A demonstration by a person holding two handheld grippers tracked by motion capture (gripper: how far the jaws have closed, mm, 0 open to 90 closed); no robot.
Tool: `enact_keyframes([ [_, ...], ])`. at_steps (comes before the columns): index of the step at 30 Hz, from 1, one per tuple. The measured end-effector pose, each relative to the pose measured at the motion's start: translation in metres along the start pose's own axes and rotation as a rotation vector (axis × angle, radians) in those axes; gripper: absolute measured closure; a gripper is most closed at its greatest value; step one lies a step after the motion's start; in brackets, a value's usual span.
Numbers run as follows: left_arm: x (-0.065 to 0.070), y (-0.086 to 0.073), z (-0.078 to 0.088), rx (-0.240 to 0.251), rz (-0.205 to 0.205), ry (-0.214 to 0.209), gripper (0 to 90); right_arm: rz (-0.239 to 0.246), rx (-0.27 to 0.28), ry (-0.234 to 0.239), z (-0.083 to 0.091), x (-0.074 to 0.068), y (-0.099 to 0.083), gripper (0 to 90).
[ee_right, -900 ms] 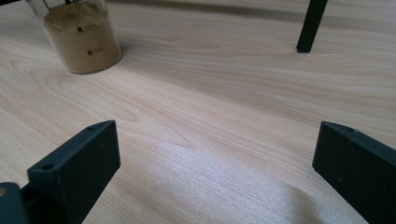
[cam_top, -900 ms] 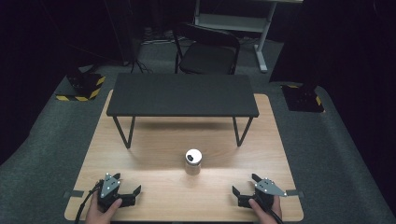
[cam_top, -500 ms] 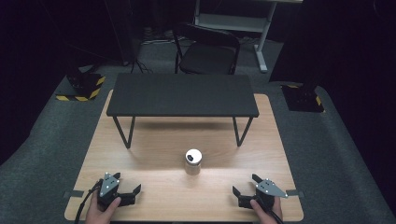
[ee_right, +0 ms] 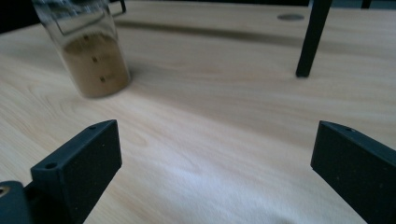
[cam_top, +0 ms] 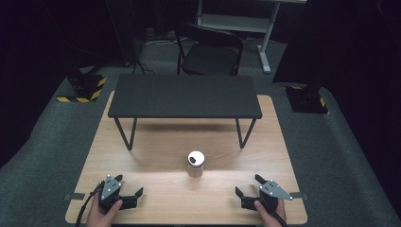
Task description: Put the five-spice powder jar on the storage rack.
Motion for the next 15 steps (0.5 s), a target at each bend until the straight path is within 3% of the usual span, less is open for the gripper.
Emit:
enact_keyframes([
  [9, 0.000, 0.000, 0.001, 0.003, -0.006, -0.005, 0.9, 0.007, 0.065, 0.034, -0.005, -0.011, 0.024, 1.7],
  [15, 0.000, 0.000, 0.001, 0.003, -0.003, -0.005, 0.9, 0.004, 0.086, 0.076, -0.021, -0.024, 0.035, 1.6],
])
Point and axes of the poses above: each handheld gripper's, and its own axes: z roughly backward along the jaws, y roughly out of its top, x roughly to its right, the point moved 9 cm from there along -z, roughly forward along the jaws, and after that the axes turned 11 degrees about x, right-handed, at the moved point
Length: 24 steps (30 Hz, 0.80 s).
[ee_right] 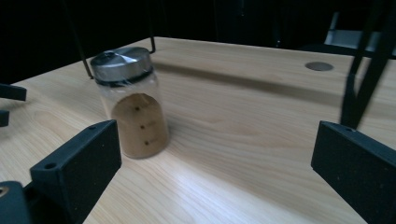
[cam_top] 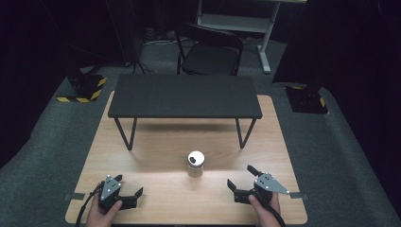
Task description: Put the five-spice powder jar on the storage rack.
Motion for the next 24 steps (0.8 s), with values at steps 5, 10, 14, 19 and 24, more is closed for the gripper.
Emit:
enact_keyframes([
  [5, 0.000, 0.000, 0.000, 0.002, -0.002, -0.002, 0.9, 0.012, -0.001, 0.055, -0.022, -0.016, -0.001, 1.4],
  [10, -0.001, 0.000, 0.000, 0.001, -0.001, -0.006, 0.9, -0.006, -0.010, 0.099, -0.053, -0.036, -0.008, 0.7],
  [14, -0.001, 0.000, 0.000, 0.002, 0.002, -0.008, 0.9, 0.005, -0.011, 0.119, -0.068, -0.046, -0.012, 0.4],
  [19, -0.001, 0.000, 0.000, 0.004, 0.006, -0.013, 0.9, 0.002, -0.035, 0.094, -0.090, -0.057, -0.019, 1.6],
  [24, -0.002, 0.000, 0.001, 0.004, 0.008, -0.018, 0.9, 0.012, -0.009, 0.078, -0.102, -0.065, -0.027, 15.6],
])
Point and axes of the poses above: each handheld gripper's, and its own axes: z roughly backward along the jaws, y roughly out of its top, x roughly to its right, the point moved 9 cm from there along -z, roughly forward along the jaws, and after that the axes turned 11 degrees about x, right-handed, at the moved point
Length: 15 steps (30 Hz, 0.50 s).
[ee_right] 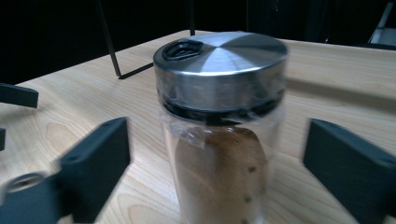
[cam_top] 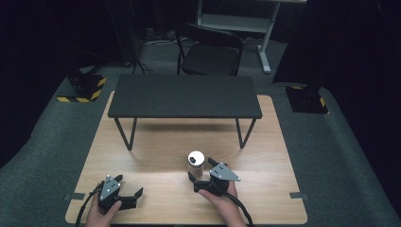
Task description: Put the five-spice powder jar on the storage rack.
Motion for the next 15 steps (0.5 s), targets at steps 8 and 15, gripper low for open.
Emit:
enact_keyframes([
  [8, 0.000, 0.000, 0.000, 0.003, 0.003, -0.001, 0.9, 0.030, 0.012, -0.051, -0.010, -0.006, -0.011, 29.2],
  [15, 0.000, 0.000, 0.000, 0.000, 0.005, 0.000, 0.9, 0.073, 0.025, -0.057, -0.010, -0.008, -0.013, 30.8],
])
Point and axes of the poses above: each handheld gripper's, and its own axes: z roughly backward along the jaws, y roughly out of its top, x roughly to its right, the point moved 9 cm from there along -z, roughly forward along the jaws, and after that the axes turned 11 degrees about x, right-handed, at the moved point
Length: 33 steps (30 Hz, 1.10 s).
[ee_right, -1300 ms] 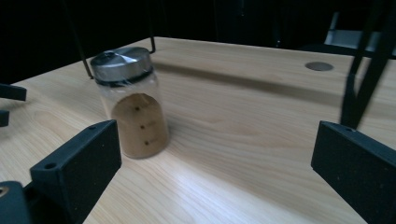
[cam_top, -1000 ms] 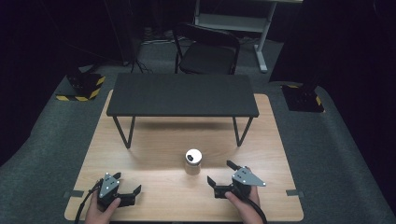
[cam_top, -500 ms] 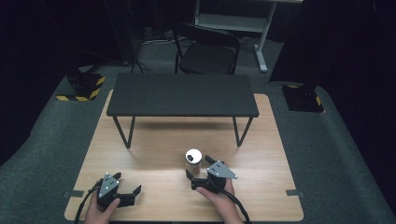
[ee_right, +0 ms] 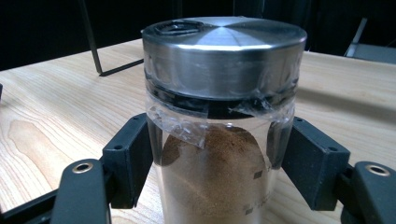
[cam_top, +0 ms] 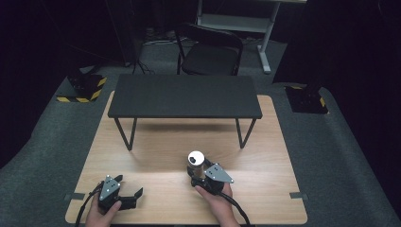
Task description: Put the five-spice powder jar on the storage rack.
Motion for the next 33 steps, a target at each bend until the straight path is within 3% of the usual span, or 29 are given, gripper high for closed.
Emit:
enact_keyframes([
  [6, 0.000, 0.000, 0.000, 0.000, 0.001, 0.000, 0.9, 0.007, 0.008, 0.011, 0.001, 0.000, 0.005, 30.8],
  [12, 0.000, 0.000, 0.000, 0.002, 0.000, -0.001, 0.9, 0.016, 0.037, 0.026, 0.004, -0.002, 0.024, 30.8],
  [20, 0.000, 0.000, 0.000, 0.003, -0.002, -0.002, 0.9, 0.029, 0.076, 0.037, 0.007, -0.002, 0.068, 30.8],
  [25, 0.000, 0.000, 0.000, 0.002, 0.000, -0.001, 0.9, 0.035, 0.105, 0.027, 0.007, 0.002, 0.104, 30.8],
  [33, 0.000, 0.000, 0.001, 0.004, 0.003, -0.003, 0.9, 0.039, 0.146, 0.007, 0.004, 0.010, 0.145, 30.8],
])
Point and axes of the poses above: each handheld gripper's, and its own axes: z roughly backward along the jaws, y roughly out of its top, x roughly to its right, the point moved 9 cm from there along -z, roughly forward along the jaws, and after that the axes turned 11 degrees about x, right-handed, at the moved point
